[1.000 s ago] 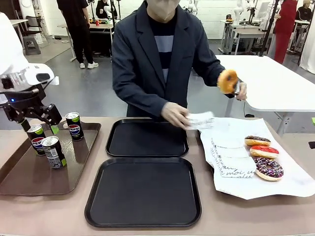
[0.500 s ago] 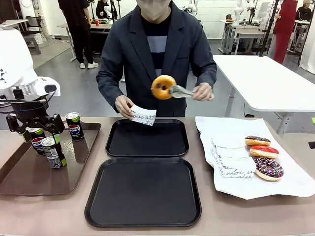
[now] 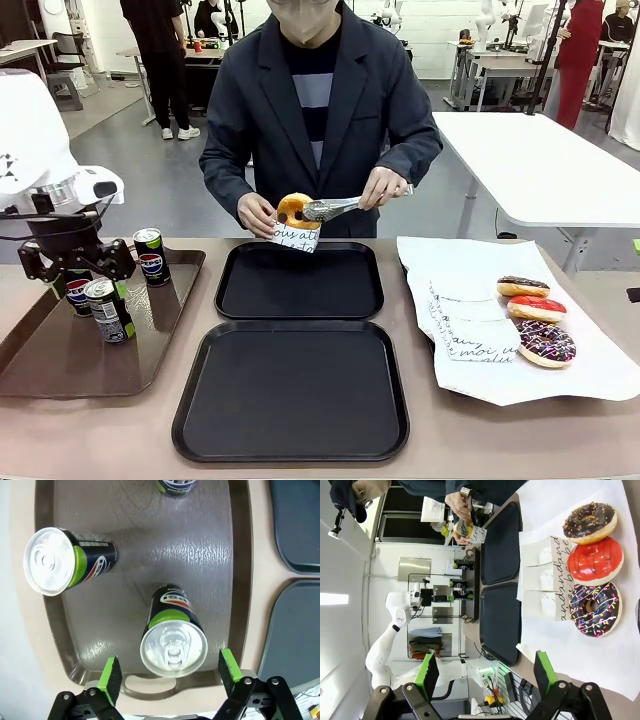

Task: Set up donuts and drinks on trays.
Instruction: Pick up one Pepsi coke and place it on the Flat Tray.

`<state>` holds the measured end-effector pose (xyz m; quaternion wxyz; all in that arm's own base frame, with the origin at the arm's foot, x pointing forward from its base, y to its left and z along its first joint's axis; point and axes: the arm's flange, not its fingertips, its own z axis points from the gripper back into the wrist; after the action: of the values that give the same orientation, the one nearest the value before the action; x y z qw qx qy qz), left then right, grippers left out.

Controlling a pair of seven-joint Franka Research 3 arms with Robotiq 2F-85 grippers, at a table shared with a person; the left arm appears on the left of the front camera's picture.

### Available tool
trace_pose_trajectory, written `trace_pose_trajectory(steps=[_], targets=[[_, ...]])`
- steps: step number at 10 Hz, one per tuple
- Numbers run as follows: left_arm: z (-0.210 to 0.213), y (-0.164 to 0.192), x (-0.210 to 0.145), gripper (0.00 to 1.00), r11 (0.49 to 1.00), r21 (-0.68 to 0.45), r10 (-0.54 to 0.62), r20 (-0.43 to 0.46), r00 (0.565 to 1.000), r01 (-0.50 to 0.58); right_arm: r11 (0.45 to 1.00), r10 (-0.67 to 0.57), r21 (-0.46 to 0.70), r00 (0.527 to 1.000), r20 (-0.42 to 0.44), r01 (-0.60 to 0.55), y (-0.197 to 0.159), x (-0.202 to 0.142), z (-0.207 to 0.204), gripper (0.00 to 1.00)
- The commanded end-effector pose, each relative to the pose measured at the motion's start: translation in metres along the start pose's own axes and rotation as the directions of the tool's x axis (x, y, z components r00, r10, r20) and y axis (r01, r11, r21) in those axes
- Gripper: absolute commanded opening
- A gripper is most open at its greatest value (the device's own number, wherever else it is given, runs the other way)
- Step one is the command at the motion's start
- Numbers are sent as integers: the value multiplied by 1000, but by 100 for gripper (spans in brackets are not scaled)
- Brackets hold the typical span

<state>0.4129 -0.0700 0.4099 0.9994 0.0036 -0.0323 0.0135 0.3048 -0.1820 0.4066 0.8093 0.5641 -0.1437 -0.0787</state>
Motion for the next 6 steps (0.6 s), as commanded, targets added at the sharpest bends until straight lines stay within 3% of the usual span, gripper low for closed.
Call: trace_pose_trajectory(steps=[1, 4, 5, 6], targets=[[-14, -3, 8, 100, 999, -28, 24, 17, 1000, -23, 1000, 10, 18, 1000, 7, -10, 0, 1, 0, 100], [-22, -4, 15, 100, 998, -62, 23, 32, 999, -21, 1000, 10, 18, 1000, 7, -10, 0, 1, 0, 100], [-21, -3, 13, 95, 997, -70, 19, 46, 999, -15, 1000, 10, 18, 1000, 7, -10, 0, 1, 0, 100], [-20, -3, 14, 51, 998, -57, 12, 48, 999, -9, 1000, 10, 18, 1000, 7, -10, 0, 1, 0, 100]])
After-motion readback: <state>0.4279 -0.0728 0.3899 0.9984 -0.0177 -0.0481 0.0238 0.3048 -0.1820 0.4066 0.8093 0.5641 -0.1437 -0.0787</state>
